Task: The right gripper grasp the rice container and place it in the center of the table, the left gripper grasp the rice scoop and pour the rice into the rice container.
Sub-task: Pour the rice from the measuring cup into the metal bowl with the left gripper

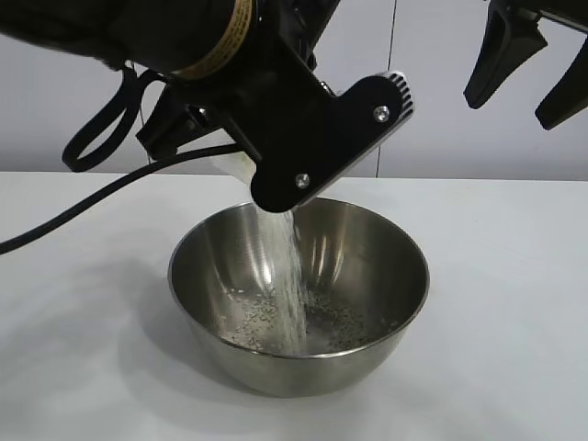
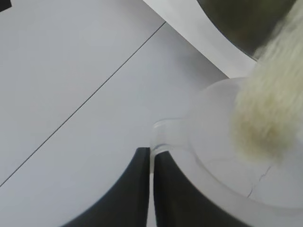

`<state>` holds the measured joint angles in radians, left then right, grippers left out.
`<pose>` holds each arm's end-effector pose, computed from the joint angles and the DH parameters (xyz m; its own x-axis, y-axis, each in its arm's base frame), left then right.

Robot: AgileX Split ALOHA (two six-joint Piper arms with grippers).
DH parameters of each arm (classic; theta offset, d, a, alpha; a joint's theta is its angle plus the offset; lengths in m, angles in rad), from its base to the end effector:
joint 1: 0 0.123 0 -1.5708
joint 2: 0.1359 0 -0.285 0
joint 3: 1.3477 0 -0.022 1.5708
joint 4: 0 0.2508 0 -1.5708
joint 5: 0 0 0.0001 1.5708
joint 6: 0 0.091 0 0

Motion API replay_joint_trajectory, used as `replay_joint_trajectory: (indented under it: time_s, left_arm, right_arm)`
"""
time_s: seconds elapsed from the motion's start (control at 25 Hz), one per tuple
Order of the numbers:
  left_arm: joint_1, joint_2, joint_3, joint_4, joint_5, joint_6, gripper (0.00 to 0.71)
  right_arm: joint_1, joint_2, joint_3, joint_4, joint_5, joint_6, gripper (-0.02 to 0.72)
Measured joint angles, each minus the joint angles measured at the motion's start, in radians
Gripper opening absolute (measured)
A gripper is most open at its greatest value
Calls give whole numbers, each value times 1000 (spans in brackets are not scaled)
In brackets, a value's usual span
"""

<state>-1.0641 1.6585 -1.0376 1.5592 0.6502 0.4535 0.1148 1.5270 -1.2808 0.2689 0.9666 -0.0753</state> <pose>0.2192 -0.2813 0.2549 0.5088 0.5681 0.6468 0.0379 -0.7654 0.6424 0.3125 0.0561 0.3093 -0.9029 -0.0256 -0.4290 -0.1370 0.9633 0.2307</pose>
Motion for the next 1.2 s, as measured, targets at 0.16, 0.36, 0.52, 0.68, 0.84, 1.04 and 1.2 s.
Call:
replay_joint_trajectory:
  time_s: [0.16, 0.36, 0.52, 0.68, 0.84, 1.04, 1.2]
  left_arm:
    - [0, 0, 0, 0, 8, 6, 9]
    - [0, 0, 0, 0, 12, 12, 9]
    - [0, 0, 0, 1, 25, 19, 9]
    - [0, 0, 0, 42, 54, 21, 9]
    - [0, 0, 0, 61, 59, 19, 9]
    - [0, 0, 0, 103, 83, 19, 9]
    - [0, 0, 0, 105, 82, 18, 9]
  right_arm:
    - [0, 0, 0, 0, 0, 0, 483]
    - [0, 0, 0, 0, 0, 0, 483]
    - [0, 0, 0, 0, 0, 0, 483]
    - [0, 0, 0, 0, 1, 0, 483]
    - [0, 0, 0, 0, 1, 0, 483]
    - [0, 0, 0, 0, 2, 0, 483]
    - [0, 0, 0, 0, 2, 0, 483]
